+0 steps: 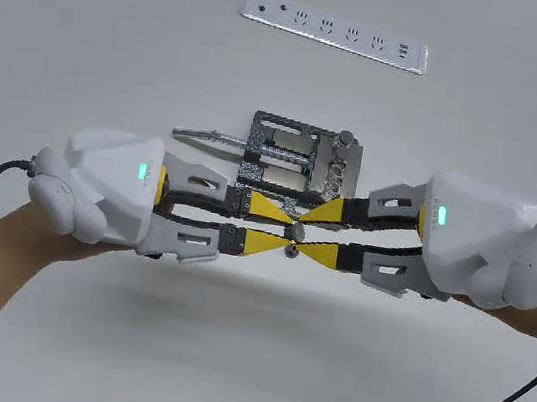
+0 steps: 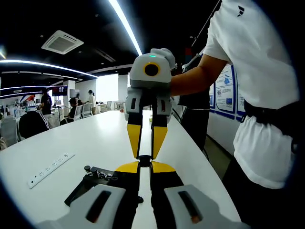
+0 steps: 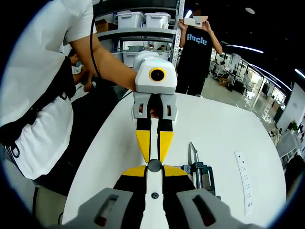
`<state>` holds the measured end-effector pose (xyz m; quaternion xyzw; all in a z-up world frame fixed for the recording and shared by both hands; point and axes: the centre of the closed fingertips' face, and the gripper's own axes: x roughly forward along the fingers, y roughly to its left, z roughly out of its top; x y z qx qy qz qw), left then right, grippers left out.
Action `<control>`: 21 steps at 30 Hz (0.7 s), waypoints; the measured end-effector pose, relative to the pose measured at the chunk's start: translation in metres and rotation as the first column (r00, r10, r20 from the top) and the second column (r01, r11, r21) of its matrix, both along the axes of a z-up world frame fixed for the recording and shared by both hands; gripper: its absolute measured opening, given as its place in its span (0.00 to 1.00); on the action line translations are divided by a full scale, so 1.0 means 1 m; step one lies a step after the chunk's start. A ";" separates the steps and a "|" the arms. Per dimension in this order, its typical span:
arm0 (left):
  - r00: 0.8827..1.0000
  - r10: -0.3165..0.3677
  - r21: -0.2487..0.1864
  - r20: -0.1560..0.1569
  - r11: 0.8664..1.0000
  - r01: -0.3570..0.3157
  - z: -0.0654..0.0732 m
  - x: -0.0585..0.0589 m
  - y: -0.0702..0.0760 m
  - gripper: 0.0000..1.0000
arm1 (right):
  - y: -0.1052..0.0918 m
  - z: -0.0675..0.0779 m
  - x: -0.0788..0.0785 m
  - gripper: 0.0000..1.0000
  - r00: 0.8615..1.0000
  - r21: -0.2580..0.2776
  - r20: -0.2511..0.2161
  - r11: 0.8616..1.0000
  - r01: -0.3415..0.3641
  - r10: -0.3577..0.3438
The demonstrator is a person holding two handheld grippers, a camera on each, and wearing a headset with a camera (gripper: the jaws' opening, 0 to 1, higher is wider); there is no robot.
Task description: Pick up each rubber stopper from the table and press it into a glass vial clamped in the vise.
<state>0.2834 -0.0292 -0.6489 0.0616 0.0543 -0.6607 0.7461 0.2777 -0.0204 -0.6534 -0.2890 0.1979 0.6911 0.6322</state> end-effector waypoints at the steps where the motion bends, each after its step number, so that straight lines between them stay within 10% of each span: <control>1: 1.000 -0.001 0.000 0.001 1.000 0.001 0.000 0.000 0.000 0.03 | 0.000 0.000 0.000 0.11 1.000 -0.002 -0.001 1.000 -0.001 0.001; 21: 0.999 0.023 0.010 -0.039 1.000 -0.023 -0.006 0.007 -0.002 0.13 | -0.007 0.001 0.007 0.11 1.000 -0.066 0.010 0.998 -0.011 0.012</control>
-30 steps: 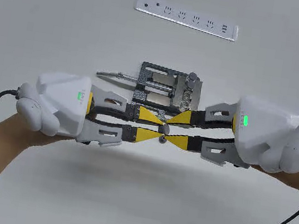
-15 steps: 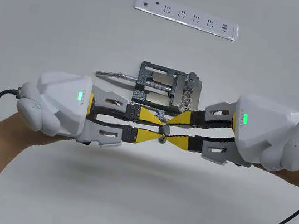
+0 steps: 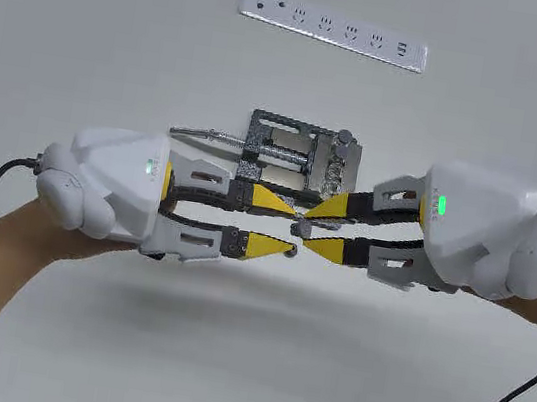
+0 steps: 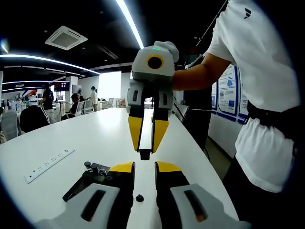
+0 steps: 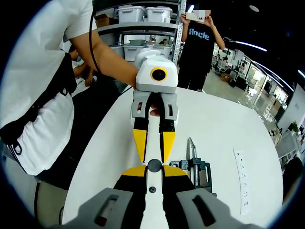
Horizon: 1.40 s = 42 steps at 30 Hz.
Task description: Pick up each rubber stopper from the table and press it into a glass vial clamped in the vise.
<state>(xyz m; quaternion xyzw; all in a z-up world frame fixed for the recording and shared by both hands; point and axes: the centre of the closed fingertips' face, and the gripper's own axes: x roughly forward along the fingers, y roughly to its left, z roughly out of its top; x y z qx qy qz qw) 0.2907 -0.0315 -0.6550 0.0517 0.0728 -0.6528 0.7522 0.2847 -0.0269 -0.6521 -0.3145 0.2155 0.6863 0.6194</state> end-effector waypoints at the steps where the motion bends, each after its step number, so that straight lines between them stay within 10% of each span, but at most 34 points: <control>1: 1.000 0.002 0.002 0.000 1.000 -0.002 0.000 0.000 0.000 0.13 | -0.001 0.000 0.001 0.11 1.000 -0.004 0.001 1.000 0.000 0.000; 42: 0.994 0.106 0.053 -0.014 0.993 -0.106 -0.035 0.045 0.034 0.29 | -0.038 -0.033 0.073 0.11 0.993 -0.285 0.040 0.951 0.121 -0.115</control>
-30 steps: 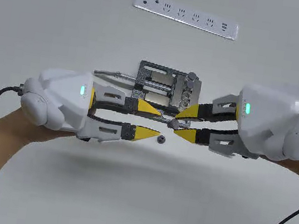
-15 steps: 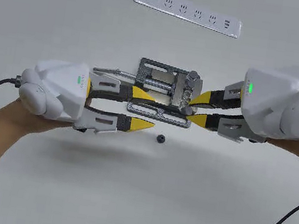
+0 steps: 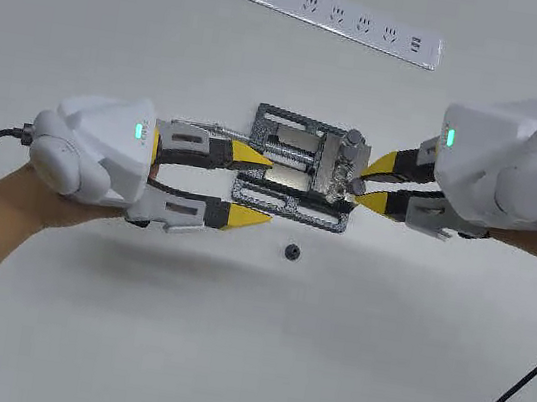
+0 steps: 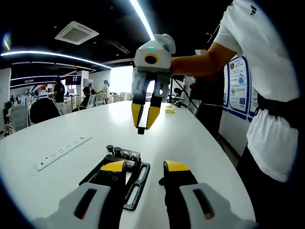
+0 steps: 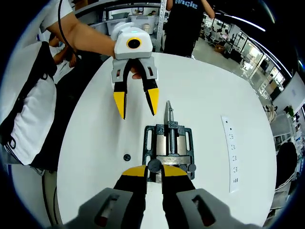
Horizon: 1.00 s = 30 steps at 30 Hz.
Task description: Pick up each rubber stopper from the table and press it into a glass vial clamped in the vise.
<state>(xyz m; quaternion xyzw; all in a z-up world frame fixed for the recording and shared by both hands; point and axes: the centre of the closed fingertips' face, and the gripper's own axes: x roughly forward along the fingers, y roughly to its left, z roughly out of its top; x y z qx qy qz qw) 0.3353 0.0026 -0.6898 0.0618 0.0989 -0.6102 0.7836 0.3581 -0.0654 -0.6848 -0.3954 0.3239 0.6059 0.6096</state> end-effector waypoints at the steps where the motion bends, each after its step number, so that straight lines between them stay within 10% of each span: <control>1: 1.000 0.002 0.001 0.000 1.000 -0.002 0.000 0.000 0.001 0.29 | 0.000 -0.001 0.001 0.11 1.000 -0.007 0.001 1.000 0.000 0.000; 30: 0.999 0.036 0.013 -0.005 0.999 -0.036 -0.012 0.000 0.018 0.35 | -0.005 -0.040 0.035 0.11 1.000 -0.171 0.001 0.985 0.022 -0.023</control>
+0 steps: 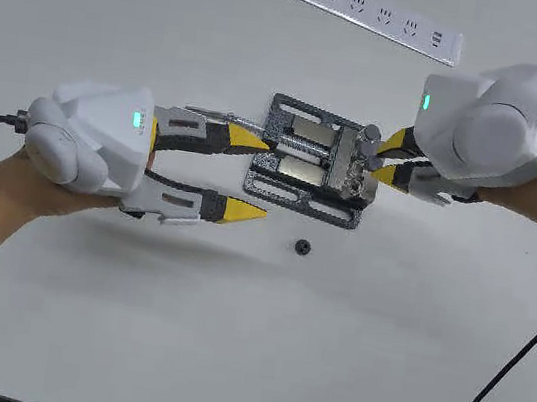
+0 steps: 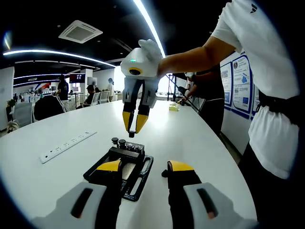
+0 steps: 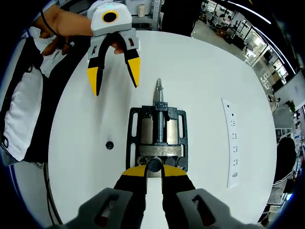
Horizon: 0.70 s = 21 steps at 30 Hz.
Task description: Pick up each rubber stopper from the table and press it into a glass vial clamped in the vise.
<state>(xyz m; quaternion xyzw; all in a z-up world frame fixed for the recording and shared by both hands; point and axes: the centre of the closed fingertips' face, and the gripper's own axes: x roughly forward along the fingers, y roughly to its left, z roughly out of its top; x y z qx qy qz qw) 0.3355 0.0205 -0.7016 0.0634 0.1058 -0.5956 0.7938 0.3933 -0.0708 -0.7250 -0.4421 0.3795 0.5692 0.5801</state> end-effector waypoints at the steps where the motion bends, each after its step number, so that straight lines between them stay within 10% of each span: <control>1: 1.000 0.000 -0.001 0.000 1.000 0.000 0.000 0.000 0.000 0.35 | 0.000 -0.001 0.000 0.11 1.000 -0.003 -0.003 1.000 -0.001 0.001; 21: 1.000 0.010 -0.006 -0.005 1.000 -0.010 -0.003 0.004 0.004 0.35 | -0.002 -0.018 0.004 0.11 0.999 -0.038 -0.032 0.999 -0.004 0.002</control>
